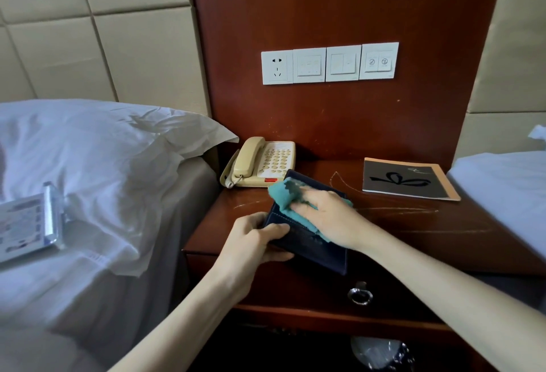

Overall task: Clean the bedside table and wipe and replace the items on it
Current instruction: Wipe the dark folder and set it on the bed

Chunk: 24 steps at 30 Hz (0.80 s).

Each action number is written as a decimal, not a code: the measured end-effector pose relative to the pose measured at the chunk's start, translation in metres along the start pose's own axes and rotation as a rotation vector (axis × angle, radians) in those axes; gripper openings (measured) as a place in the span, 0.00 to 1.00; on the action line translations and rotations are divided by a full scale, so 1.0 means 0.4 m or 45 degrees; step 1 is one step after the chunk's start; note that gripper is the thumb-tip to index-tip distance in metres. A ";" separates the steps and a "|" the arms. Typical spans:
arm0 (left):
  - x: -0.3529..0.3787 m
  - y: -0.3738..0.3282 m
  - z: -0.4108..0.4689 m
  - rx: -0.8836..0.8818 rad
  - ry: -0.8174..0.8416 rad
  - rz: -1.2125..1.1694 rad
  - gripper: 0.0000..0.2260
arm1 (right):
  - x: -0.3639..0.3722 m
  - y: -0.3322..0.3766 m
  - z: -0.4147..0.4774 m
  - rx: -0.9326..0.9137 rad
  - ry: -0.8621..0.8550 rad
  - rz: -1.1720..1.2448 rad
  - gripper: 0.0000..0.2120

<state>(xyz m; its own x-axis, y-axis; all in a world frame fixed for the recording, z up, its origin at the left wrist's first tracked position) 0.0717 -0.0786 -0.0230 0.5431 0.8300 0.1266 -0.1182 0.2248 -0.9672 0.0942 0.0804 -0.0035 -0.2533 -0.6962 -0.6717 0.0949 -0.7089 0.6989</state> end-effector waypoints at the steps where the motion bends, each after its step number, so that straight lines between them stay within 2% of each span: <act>1: -0.004 -0.003 -0.001 0.017 -0.004 0.011 0.05 | -0.001 -0.011 0.007 0.036 -0.050 -0.015 0.16; 4: -0.015 -0.010 -0.003 0.042 -0.031 0.047 0.04 | -0.001 -0.040 0.020 0.163 -0.195 -0.017 0.11; 7: -0.035 -0.018 0.002 0.006 -0.112 0.038 0.05 | 0.008 -0.038 0.012 0.133 -0.226 0.087 0.09; 12: -0.129 -0.059 0.023 -0.001 -0.314 0.028 0.05 | 0.041 0.051 0.010 -0.108 -0.079 0.255 0.14; 18: -0.290 -0.144 0.003 0.122 -0.411 0.175 0.05 | 0.095 0.133 0.075 -0.119 -0.121 0.424 0.21; 24: -0.481 -0.224 -0.050 0.134 -0.531 0.326 0.09 | 0.188 0.193 0.142 -0.027 -0.294 0.552 0.13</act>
<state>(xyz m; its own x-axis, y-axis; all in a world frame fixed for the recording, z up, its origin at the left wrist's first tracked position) -0.0053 -0.2687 0.0349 0.1097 0.9939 -0.0142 -0.2996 0.0195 -0.9539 0.0277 -0.0204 0.0138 -0.3926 -0.8862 -0.2461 0.2580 -0.3629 0.8954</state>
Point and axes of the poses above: each hand's wrist, its own z-axis towards the middle knuckle, its own x-axis out of the palm, y = z × x, the point moved 2 cm from there along z, towards the middle knuckle, and after that the axes turned 9 degrees about x, right-handed, at the moved point
